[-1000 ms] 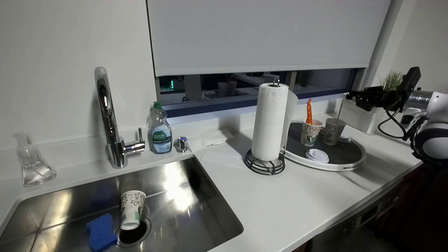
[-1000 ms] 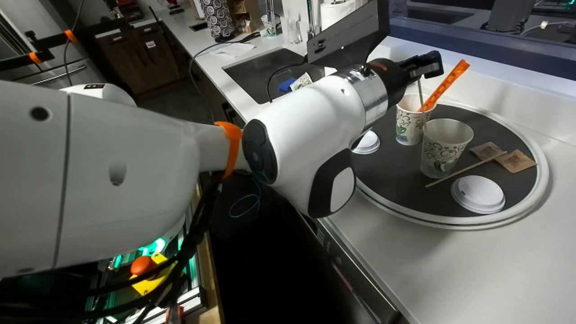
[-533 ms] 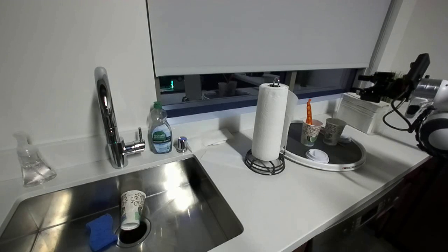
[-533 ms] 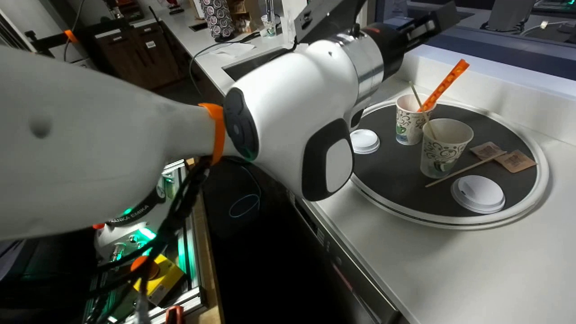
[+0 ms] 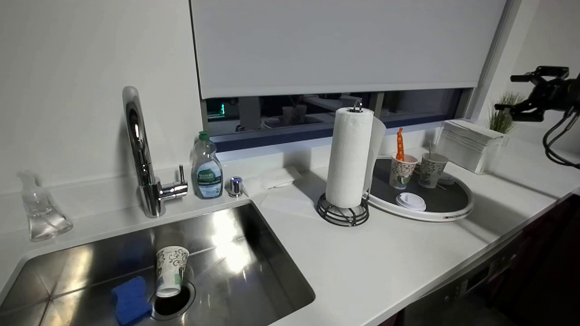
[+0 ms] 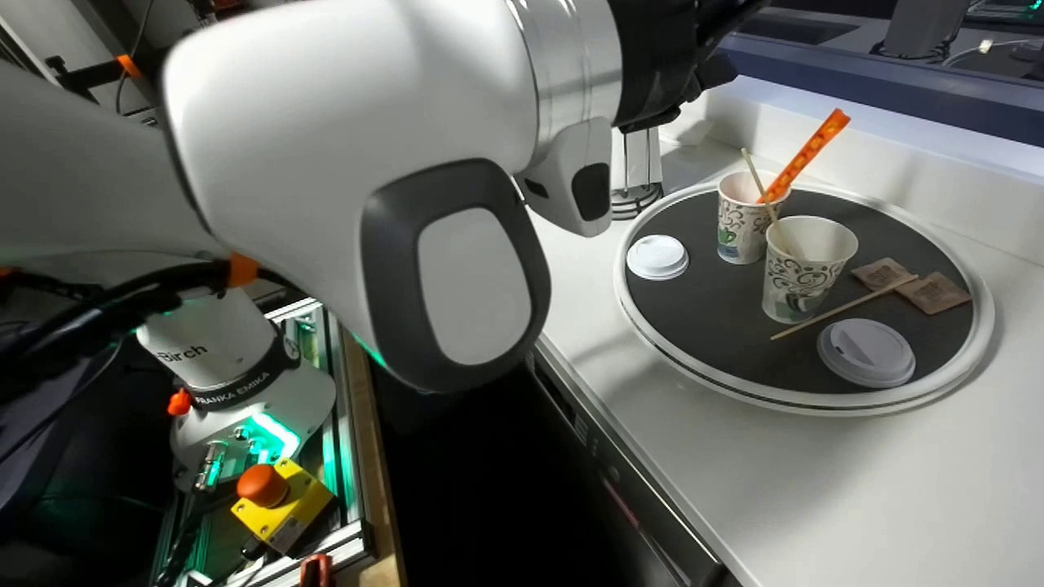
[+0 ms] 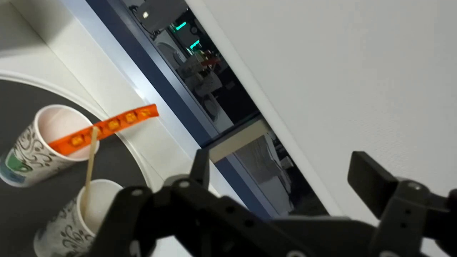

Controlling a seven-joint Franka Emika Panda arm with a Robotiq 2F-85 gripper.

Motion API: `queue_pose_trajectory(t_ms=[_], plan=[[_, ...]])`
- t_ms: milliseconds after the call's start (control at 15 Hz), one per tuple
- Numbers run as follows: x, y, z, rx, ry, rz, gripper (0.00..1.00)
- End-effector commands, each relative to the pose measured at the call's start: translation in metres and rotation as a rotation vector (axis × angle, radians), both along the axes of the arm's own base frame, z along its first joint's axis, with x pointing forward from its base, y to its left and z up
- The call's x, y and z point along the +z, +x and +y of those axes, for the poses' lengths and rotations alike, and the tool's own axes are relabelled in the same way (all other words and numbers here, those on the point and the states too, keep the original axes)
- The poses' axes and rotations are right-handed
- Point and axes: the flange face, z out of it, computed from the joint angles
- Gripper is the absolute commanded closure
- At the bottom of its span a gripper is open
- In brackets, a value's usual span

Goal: Pick up one stick from the tray and put it in the paper on the right

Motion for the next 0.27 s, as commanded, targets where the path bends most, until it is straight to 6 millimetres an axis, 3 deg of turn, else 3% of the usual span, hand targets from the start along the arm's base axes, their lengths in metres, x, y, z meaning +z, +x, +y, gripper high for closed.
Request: queue_pose_trajectory(t_ms=[0, 200], plan=[[0.0061, -0.0055, -0.0036, -0.018, -0.033, 0.000, 0.00], [0.0095, -0.0092, -0.0042, -0.033, -0.070, 0.015, 0.00]])
